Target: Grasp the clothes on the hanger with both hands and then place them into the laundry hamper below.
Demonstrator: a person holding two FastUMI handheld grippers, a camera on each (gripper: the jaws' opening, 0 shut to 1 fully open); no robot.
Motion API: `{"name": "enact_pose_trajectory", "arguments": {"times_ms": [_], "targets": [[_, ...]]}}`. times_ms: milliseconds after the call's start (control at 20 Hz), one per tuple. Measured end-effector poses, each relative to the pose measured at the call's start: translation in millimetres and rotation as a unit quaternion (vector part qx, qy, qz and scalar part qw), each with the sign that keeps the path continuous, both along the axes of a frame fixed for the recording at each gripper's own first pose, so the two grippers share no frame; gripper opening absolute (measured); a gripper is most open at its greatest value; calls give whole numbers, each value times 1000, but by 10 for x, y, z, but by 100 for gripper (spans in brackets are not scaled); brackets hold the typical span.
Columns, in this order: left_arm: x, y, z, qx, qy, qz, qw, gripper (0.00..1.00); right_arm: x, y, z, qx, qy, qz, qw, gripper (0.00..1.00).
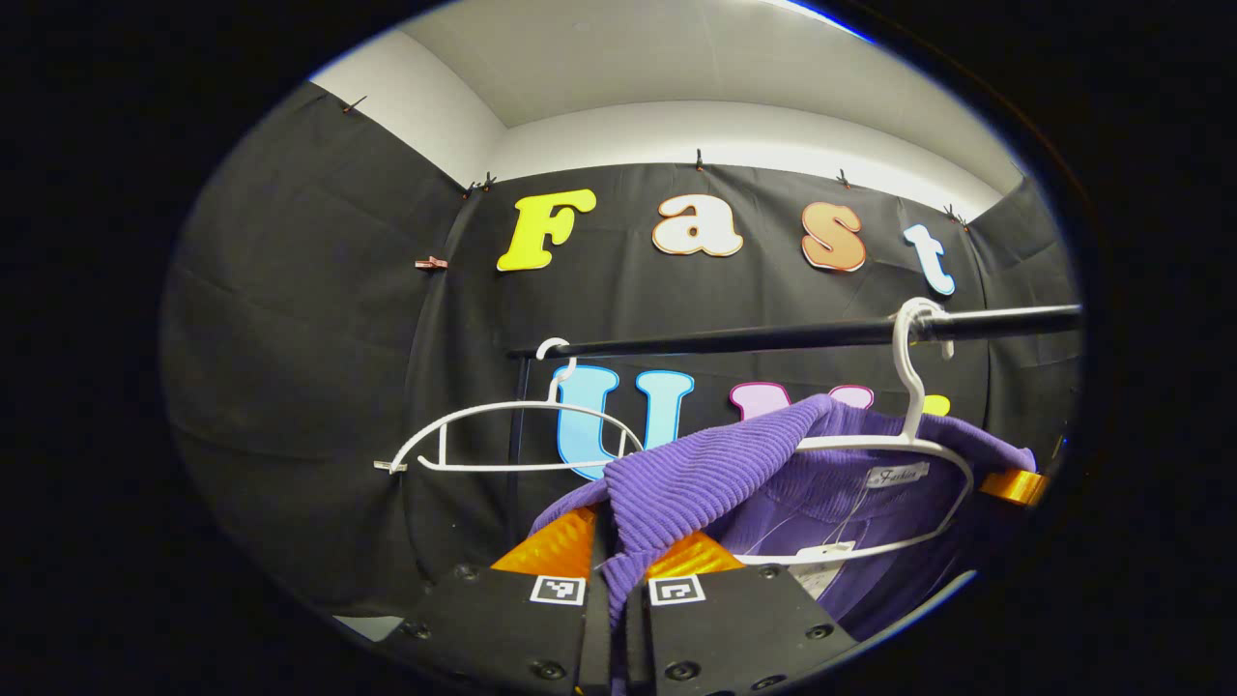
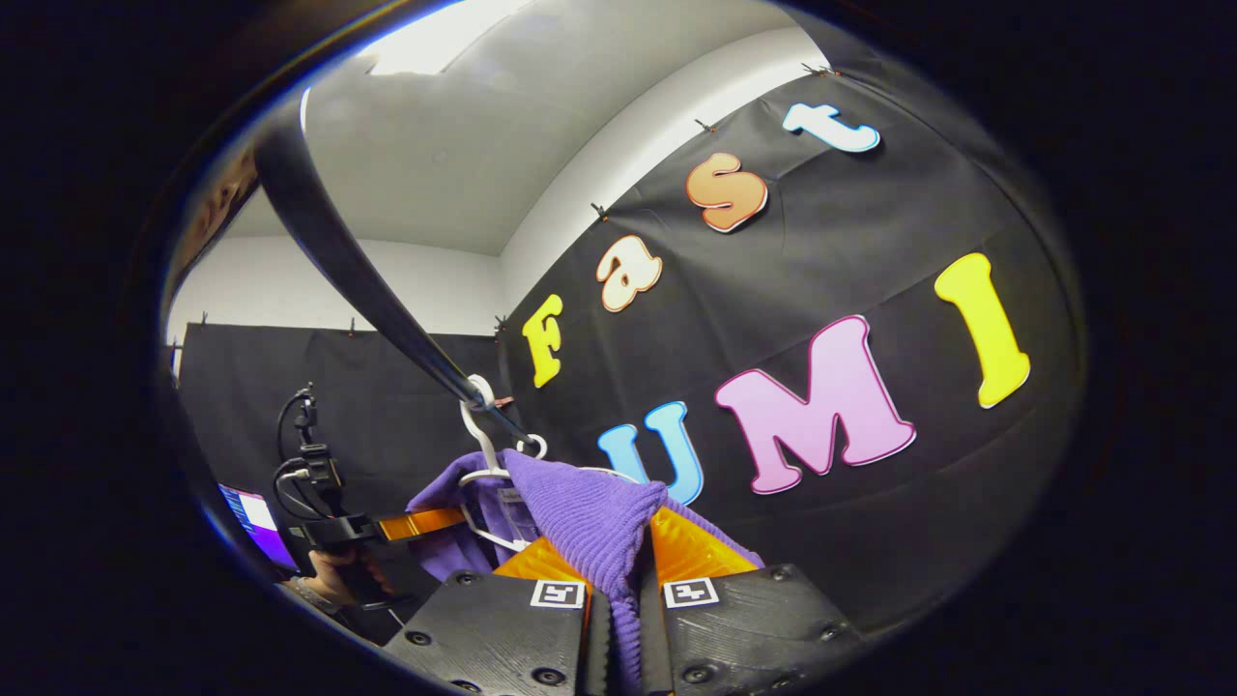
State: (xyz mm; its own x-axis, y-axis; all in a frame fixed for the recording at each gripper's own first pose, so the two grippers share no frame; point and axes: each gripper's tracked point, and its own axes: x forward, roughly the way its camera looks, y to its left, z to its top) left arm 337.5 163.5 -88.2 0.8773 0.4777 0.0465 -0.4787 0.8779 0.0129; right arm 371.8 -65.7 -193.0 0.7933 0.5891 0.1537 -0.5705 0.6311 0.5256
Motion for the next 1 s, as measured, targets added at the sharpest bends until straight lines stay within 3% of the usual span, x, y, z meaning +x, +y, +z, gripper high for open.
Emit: {"name": "enact_pose_trajectory", "arguments": {"times_ms": [150, 250, 300, 400, 600, 800, 1000], "targets": [[-37, -32, 69, -16, 20, -27, 999, 10, 52, -90, 124, 7, -10, -2, 1000, 16], [-58, 0, 168, -15, 24, -35, 999, 10, 100, -130, 291, 44, -16, -6, 999, 19], [-45, 0, 233, -7, 21, -39, 999, 8, 174, -167, 341, 54, -18, -14, 998, 11], [-33, 15, 386, 23, 12, -42, 999, 10, 332, -199, 317, 49, -17, -30, 998, 15], [-10, 409, 431, 82, 25, -5, 996, 10, 378, 190, 390, 63, -7, -3, 998, 15], [-13, 854, 241, 66, 34, 27, 997, 12, 417, 513, 355, 31, -8, 17, 999, 15], [98, 1089, -271, 43, 72, 35, 996, 10, 463, 643, 290, 33, 17, 23, 999, 15]]}}
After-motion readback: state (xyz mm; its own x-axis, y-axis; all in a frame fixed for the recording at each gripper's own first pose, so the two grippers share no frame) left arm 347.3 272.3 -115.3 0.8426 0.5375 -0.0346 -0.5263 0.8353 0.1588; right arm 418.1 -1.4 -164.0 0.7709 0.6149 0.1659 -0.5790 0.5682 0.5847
